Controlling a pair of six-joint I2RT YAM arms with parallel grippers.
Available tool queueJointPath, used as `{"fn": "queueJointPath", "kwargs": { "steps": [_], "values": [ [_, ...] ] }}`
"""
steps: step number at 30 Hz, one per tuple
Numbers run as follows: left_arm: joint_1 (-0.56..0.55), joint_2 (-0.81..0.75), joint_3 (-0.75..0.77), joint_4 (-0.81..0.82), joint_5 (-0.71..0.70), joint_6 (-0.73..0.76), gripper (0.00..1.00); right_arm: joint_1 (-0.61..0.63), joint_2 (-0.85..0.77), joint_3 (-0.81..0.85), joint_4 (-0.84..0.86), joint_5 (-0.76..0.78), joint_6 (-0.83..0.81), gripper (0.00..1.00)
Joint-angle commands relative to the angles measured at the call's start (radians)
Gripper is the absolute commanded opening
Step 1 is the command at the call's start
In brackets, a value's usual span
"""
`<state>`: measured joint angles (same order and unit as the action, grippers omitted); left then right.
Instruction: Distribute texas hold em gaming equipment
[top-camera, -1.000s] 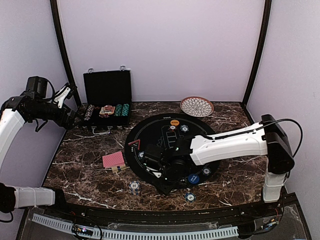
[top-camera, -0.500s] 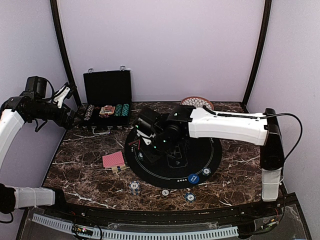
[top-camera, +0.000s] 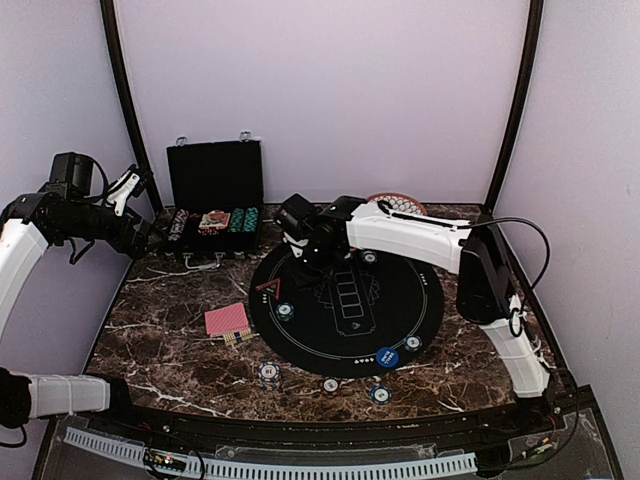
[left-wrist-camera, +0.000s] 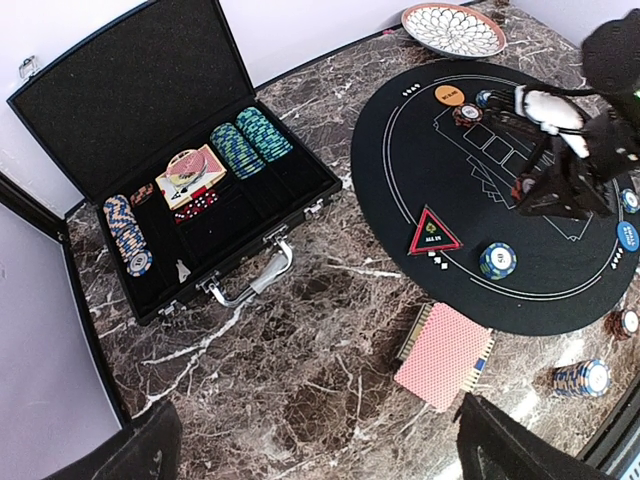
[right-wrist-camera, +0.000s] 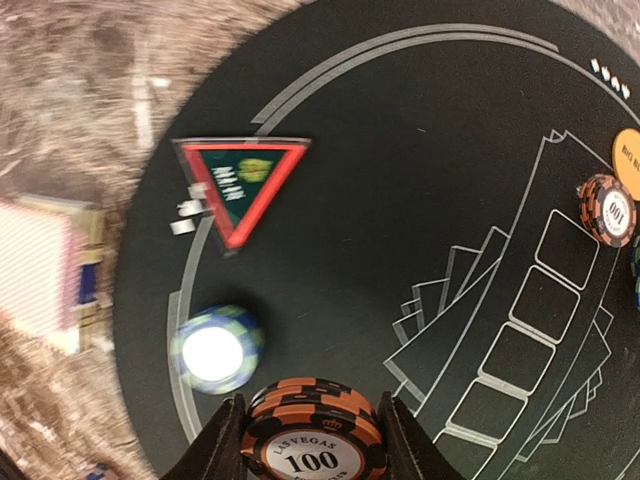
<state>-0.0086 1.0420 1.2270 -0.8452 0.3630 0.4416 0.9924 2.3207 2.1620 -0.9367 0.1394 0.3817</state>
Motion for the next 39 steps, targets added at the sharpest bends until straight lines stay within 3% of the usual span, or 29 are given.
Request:
{"fn": "queueJointPath", "kwargs": {
  "steps": [1,20,27,34,39],
  "values": [
    [0.006,-0.021,-0.007,0.013,0.031,-0.01,0.99,-0.031,0.058,0.063,0.048,-0.034,-0.007,0.2],
    [0.006,-0.022,-0.041,0.039,0.025,-0.005,0.99,-0.076,0.28,0.198,0.191,-0.115,0.051,0.23],
    [0.006,-0.016,-0.04,0.043,0.025,-0.005,0.99,-0.08,0.302,0.201,0.201,-0.174,0.049,0.3],
    [0.006,-0.014,-0.043,0.047,0.024,-0.004,0.99,-0.08,0.287,0.18,0.167,-0.144,0.033,0.31],
    [0.006,-0.013,-0.039,0.045,0.022,-0.006,0.99,-0.08,0.276,0.175,0.151,-0.113,0.028,0.41]
  ]
}}
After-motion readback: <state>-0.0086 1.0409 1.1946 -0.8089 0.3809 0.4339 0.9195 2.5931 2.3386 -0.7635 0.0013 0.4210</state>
